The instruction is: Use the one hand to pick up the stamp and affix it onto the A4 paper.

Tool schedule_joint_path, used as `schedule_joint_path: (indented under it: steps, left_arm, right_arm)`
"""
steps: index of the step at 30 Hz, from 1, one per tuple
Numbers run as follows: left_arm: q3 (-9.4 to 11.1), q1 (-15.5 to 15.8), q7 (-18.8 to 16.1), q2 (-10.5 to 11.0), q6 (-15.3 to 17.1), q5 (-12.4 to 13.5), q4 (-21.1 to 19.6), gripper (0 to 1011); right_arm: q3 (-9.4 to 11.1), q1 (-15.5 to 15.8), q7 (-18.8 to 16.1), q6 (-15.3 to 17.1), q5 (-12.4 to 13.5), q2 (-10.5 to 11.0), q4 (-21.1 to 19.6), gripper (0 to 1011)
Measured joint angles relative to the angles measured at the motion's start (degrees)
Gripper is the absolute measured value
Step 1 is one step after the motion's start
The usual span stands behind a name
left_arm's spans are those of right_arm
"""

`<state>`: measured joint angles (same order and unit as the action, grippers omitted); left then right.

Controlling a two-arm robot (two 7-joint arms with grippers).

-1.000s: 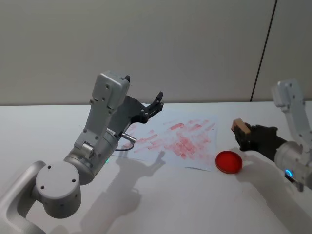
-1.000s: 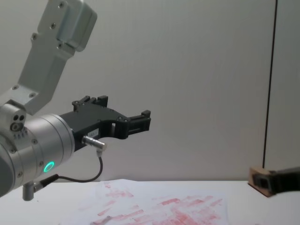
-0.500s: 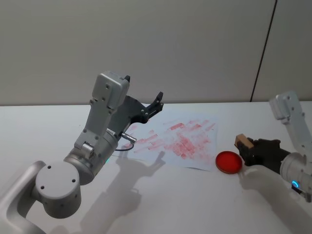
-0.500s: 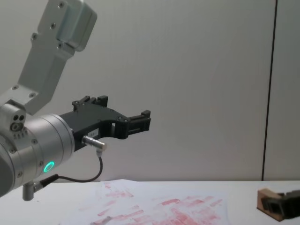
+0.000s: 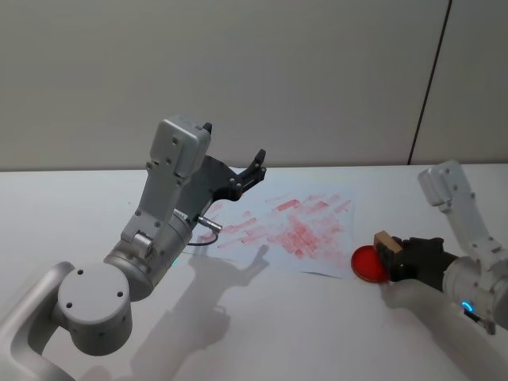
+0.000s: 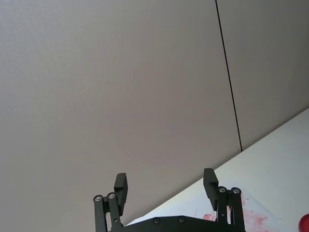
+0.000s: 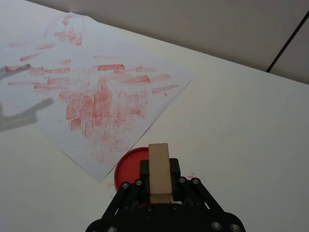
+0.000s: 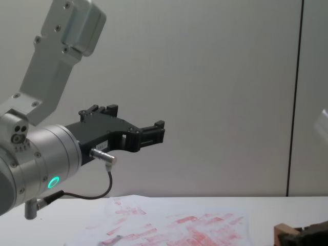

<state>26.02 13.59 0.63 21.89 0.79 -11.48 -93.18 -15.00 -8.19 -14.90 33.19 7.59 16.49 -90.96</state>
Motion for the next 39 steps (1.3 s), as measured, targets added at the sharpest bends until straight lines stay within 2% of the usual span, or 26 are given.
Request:
schedule_joint_path:
  steps: [9,10,13,14,16,21,22,25,26,29,30,34,39]
  left_arm:
    - [0.00,0.00,0.00,0.00,0.00,0.00,0.00,1001]
    - [0.00,0.00,0.00,0.00,0.00,0.00,0.00,1001]
    - [0.00,0.00,0.00,0.00,0.00,0.00,0.00,1002]
    - [0.00,0.00,0.00,0.00,0.00,0.00,0.00,1001]
    - [0.00,0.00,-0.01,0.00,0.00,0.00,0.00,1001]
    - [0.00,0.00,0.00,0.00,0.00,0.00,0.00,1002]
    - [0.00,0.00,0.00,0.00,0.00,0.00,0.00,1001]
    - [0.00,0.00,-0.01,0.00,0.00,0.00,0.00,1001]
    - [0.00,0.00,0.00,0.00,0.00,0.00,0.00,1001]
    - [0.00,0.00,0.00,0.00,0.00,0.00,0.00,1002]
    - [0.00,0.00,-0.01,0.00,0.00,0.00,0.00,1001]
    - [0.00,0.00,-0.01,0.00,0.00,0.00,0.00,1001]
    - [0.00,0.00,-0.01,0.00,0.00,0.00,0.00,1001]
  right_arm:
    - [-0.72,-0.84,-0.40,-0.17,-1.09,-0.88,1.61,240]
    - [-0.79,-0.94,-0.43,-0.21,-1.21,-0.99,1.79,297]
    - [-0.91,-1.06,-0.49,-0.27,-1.36,-1.14,2.04,355]
    - [-0.96,-1.14,-0.53,-0.30,-1.45,-1.21,2.19,418]
    - [-1.04,-1.23,-0.58,-0.33,-1.56,-1.32,2.38,451]
    - [-1.16,-1.37,-0.63,-0.39,-1.74,-1.48,2.66,655]
    - [-1.18,-1.41,-0.65,-0.39,-1.77,-1.52,2.72,655]
    - [-1.21,-1.47,-0.67,-0.41,-1.81,-1.56,2.82,777]
    - [-1.24,-1.49,-0.68,-0.42,-1.85,-1.59,2.88,777]
    - [-1.28,-1.54,-0.71,-0.44,-1.92,-1.65,2.95,889]
    - [-1.30,-1.55,-0.71,-0.45,-1.93,-1.66,2.96,889]
    - [-1.32,-1.59,-0.74,-0.48,-1.98,-1.69,3.03,1001]
    - [-1.35,-1.62,-0.76,-0.48,-2.02,-1.72,3.10,1001]
